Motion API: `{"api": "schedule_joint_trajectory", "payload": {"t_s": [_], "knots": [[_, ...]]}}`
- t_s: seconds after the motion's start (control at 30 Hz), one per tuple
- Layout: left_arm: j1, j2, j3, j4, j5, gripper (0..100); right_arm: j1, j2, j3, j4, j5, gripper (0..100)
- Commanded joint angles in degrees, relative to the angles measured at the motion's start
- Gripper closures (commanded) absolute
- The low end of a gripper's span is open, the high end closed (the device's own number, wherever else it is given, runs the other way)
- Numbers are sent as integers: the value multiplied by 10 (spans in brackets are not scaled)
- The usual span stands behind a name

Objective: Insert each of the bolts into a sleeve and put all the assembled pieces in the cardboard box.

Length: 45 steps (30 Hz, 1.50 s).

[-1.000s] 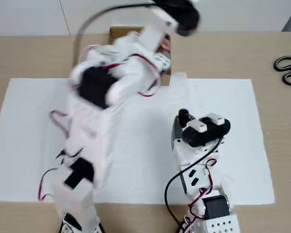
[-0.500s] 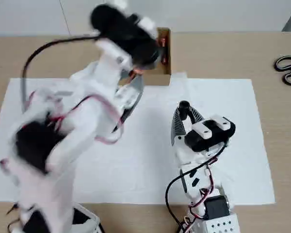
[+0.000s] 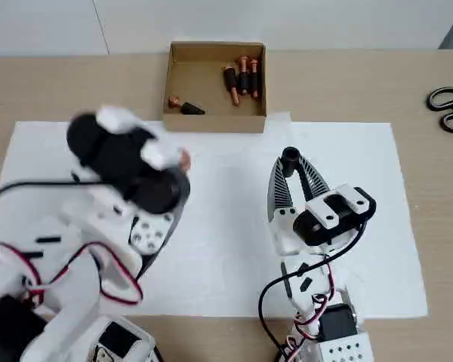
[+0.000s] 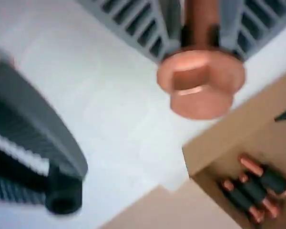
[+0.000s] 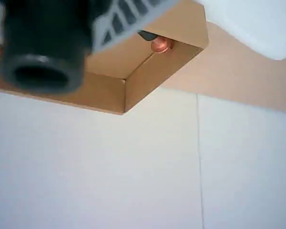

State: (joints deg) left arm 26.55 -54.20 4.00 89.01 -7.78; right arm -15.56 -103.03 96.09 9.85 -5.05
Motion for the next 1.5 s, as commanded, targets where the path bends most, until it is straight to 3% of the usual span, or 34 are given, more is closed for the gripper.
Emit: {"api": "schedule_joint_trajectory", "payload": {"t_s": [0.0, 0.1, 0.2, 0.47, 0.6, 0.7, 0.83, 1.0, 1.1, 1.17, 1.47], "knots": [[-2, -55, 79, -31, -81, 994, -2, -7, 4, -15, 5, 995], [-3, -105, 150, -82, -184, 994, -2, -7, 4, -15, 5, 995], [4, -167, 212, -207, -238, 994, -3, -7, 4, -15, 4, 995], [21, -244, 502, -694, -235, 994, -3, -7, 4, -15, 4, 995], [30, -209, 506, -827, -156, 994, -3, -7, 4, -15, 4, 995], [33, -154, 453, -812, -52, 994, -3, -6, 4, -15, 4, 995], [31, -58, 327, -732, 95, 994, -4, -6, 4, -4, 4, 995], [33, 57, 179, -628, 230, 994, -62, -8, 4, 72, 4, 995], [33, 96, 148, -593, 311, 994, -80, -8, 4, 65, 4, 995], [33, 101, 149, -585, 341, 994, -79, -8, 4, 47, 4, 995], [33, 102, 158, -520, 343, 994, -82, -9, 4, -61, 6, 995]]}}
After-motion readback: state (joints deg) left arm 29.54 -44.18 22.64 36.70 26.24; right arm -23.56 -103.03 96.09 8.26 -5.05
